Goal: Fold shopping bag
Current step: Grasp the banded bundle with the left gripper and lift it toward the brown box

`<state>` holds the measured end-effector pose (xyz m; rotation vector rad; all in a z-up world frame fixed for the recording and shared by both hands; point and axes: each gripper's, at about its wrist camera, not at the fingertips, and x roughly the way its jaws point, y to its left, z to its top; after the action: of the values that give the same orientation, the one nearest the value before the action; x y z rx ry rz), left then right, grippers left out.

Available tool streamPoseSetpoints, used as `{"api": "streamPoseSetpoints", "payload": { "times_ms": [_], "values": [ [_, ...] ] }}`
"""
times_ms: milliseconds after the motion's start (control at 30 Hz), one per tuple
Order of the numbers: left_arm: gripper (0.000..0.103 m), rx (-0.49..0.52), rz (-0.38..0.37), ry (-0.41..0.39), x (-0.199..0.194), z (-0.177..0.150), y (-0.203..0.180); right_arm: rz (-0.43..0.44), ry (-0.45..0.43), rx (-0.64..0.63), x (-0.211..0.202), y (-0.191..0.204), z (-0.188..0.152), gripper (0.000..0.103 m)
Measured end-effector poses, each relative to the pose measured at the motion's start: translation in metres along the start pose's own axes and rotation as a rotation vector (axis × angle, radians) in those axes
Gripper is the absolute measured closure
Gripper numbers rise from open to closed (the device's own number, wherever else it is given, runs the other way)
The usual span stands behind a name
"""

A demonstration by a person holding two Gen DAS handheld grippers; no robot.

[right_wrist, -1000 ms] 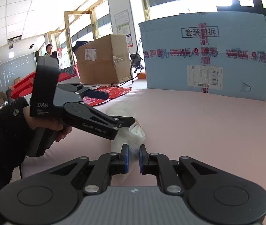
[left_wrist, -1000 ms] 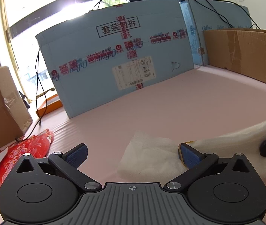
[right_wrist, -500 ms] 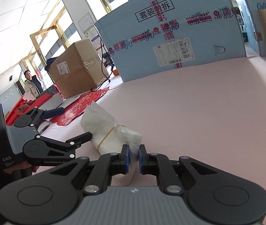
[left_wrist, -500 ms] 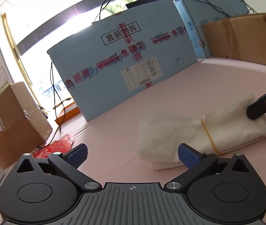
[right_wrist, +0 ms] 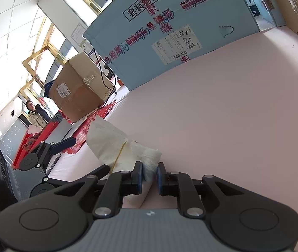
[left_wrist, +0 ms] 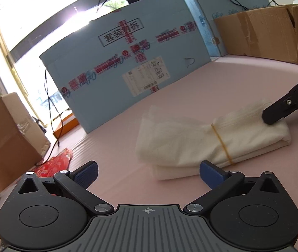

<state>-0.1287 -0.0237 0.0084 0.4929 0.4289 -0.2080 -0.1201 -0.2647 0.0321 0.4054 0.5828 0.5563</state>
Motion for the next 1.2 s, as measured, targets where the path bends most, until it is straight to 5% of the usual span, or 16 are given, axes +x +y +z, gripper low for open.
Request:
{"api": "streamPoseSetpoints", "payload": {
  "times_ms": [233, 300, 500, 700, 900, 967, 1067, 1200],
  "values": [
    [0.000, -0.399, -0.226, -0.100, 0.004, 0.010, 0.049, -0.043, -0.046, 0.009, -0.006, -0.005, 0.015, 0.073],
    [0.000, -0.461, -0.252, -0.098, 0.016, 0.013, 0.054, -0.057, -0.048, 0.006, -0.007, -0.005, 0.017, 0.048],
    [0.000, -0.654, -0.319, -0.023, 0.049, 0.009, 0.065, -0.017, -0.019, -0.023, -0.009, -0.003, 0.013, 0.021],
    [0.000, -0.811, -0.449, 0.026, 0.065, -0.004, 0.071, -0.103, 0.055, -0.257, -0.004, 0.026, 0.002, 0.017],
    [0.000, -0.888, -0.563, 0.021, 0.069, -0.011, 0.068, -0.404, 0.069, -0.539, 0.013, 0.047, -0.007, 0.009],
    [0.000, -0.906, -0.578, 0.017, 0.069, -0.013, 0.068, -0.444, 0.048, -0.508, 0.013, 0.041, -0.002, 0.013],
    [0.000, -0.920, -0.585, 0.012, 0.068, -0.013, 0.066, -0.446, 0.021, -0.413, 0.009, 0.027, 0.004, 0.018],
    [0.000, -0.932, -0.577, -0.001, 0.066, -0.012, 0.060, -0.265, -0.017, -0.273, -0.006, 0.010, 0.011, 0.018]
  ]
}}
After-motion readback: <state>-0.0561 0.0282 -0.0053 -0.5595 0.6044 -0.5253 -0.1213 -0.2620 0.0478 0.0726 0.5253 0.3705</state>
